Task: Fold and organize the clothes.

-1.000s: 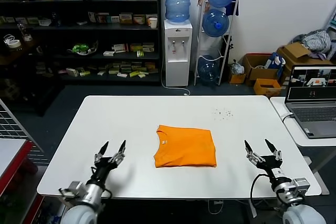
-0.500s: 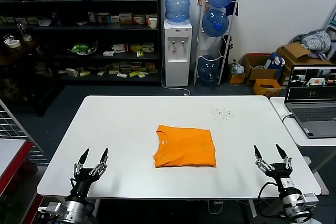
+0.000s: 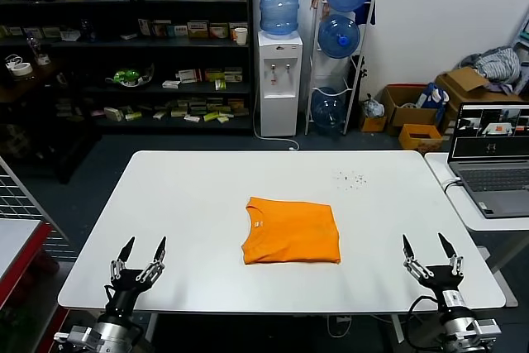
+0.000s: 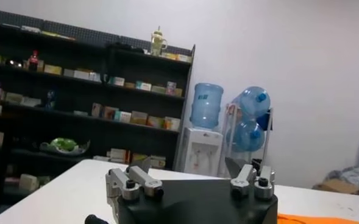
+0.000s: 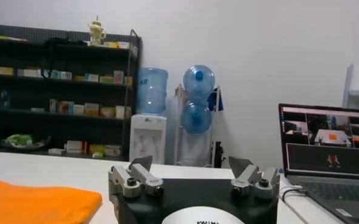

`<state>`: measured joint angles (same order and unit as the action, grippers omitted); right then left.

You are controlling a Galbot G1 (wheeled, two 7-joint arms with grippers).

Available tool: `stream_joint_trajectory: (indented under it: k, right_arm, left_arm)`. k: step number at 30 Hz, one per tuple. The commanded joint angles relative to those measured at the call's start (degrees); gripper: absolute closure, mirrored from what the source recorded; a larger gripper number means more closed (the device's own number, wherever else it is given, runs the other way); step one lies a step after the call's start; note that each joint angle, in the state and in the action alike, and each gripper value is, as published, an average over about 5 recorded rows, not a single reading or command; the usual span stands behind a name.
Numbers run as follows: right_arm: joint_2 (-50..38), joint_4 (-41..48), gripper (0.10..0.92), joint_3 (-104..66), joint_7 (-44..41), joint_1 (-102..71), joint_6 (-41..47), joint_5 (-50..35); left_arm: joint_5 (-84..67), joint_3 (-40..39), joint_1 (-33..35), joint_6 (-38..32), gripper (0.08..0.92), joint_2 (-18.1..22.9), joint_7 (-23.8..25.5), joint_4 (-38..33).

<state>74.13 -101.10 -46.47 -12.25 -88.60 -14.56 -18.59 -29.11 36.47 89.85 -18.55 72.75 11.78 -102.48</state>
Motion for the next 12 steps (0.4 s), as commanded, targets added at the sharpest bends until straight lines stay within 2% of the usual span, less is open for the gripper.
stream_joint_trajectory:
  k: [1, 12]
  right_arm:
    - [1.34, 0.26, 0.203, -0.38, -0.60, -0.44, -1.59, 1.88]
    - [0.66, 0.01, 0.203, -0.14, -0.93, -0.51, 0.49, 0.69]
  left_arm:
    - [1.06, 0.31, 0.62, -0.62, 0.177, 0.50, 0.57, -0.29]
    - [1.43, -0.55, 0.65, -0.28, 0.177, 0.19, 0.34, -1.27]
